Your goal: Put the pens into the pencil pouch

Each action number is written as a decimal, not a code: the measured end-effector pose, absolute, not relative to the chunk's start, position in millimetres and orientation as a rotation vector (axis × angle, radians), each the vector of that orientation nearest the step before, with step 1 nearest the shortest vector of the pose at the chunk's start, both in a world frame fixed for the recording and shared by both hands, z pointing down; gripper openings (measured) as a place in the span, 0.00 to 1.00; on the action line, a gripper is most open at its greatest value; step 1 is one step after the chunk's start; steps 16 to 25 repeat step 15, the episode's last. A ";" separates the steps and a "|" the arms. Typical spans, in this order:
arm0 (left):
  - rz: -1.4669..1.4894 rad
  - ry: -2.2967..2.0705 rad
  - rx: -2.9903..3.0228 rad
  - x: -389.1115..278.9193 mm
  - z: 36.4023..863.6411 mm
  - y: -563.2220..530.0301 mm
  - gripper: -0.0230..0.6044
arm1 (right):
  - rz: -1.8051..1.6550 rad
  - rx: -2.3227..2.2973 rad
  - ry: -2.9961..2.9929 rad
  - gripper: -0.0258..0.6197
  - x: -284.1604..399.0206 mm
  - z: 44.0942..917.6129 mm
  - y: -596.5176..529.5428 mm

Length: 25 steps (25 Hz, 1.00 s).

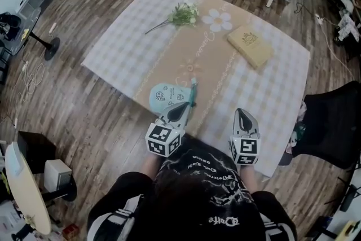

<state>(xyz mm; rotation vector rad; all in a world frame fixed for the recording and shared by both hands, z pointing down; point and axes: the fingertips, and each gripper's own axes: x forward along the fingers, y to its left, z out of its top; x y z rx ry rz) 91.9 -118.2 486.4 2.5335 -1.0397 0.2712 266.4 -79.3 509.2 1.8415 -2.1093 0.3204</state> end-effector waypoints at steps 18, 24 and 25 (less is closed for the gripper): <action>0.304 -1.013 2.549 99.8 485.4 -129.3 0.07 | 0.300 1.796 -2.106 0.05 261.9 510.6 -84.8; 0.304 -1.013 2.549 99.8 485.4 -129.3 0.07 | 0.300 1.796 -2.106 0.05 261.9 510.6 -84.8; 0.304 -1.013 2.549 99.8 485.4 -129.3 0.07 | 0.300 1.796 -2.106 0.05 261.9 510.6 -84.8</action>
